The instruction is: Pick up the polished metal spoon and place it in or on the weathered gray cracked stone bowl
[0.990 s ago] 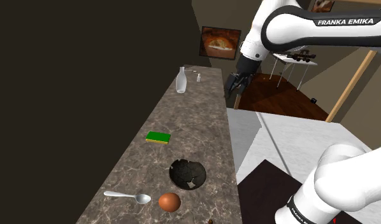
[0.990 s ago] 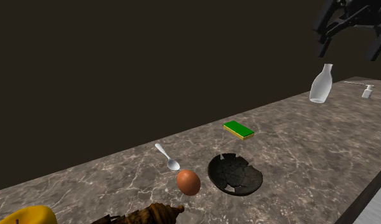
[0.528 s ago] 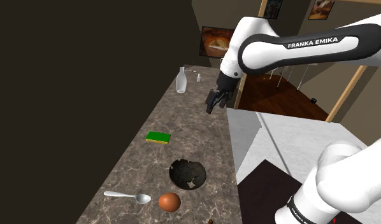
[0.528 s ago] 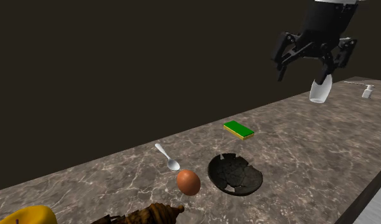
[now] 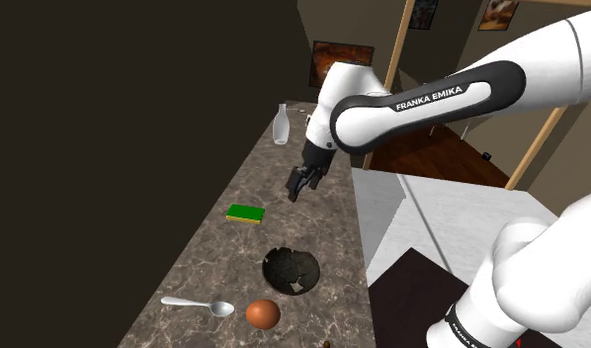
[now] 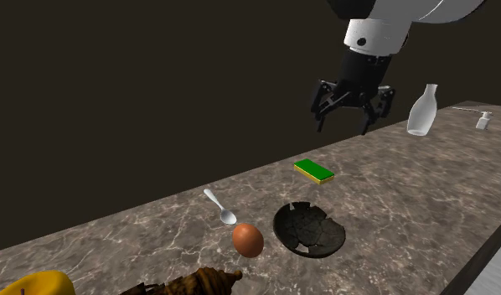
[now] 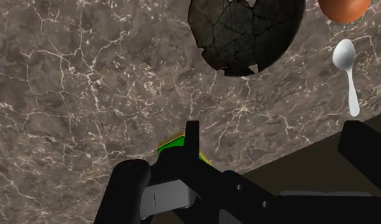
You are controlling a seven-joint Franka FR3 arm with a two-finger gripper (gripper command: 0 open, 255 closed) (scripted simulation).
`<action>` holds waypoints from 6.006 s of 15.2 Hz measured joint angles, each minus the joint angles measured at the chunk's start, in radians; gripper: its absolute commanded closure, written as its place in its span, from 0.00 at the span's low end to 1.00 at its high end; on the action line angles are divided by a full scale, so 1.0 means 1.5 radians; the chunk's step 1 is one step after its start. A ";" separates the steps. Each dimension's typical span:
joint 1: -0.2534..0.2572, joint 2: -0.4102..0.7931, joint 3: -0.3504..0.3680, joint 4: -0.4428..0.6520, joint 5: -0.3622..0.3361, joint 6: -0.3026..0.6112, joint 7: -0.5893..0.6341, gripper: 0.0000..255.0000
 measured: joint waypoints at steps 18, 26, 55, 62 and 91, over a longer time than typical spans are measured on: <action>0.094 0.385 0.092 0.164 -0.098 0.235 0.098 0.00; 0.177 0.565 0.077 0.304 -0.174 0.276 0.148 0.00; 0.224 0.680 0.054 0.389 -0.204 0.308 0.166 1.00; 0.211 0.632 0.069 0.379 -0.192 0.271 0.159 1.00; 0.026 0.284 0.141 0.041 0.023 0.257 -0.099 1.00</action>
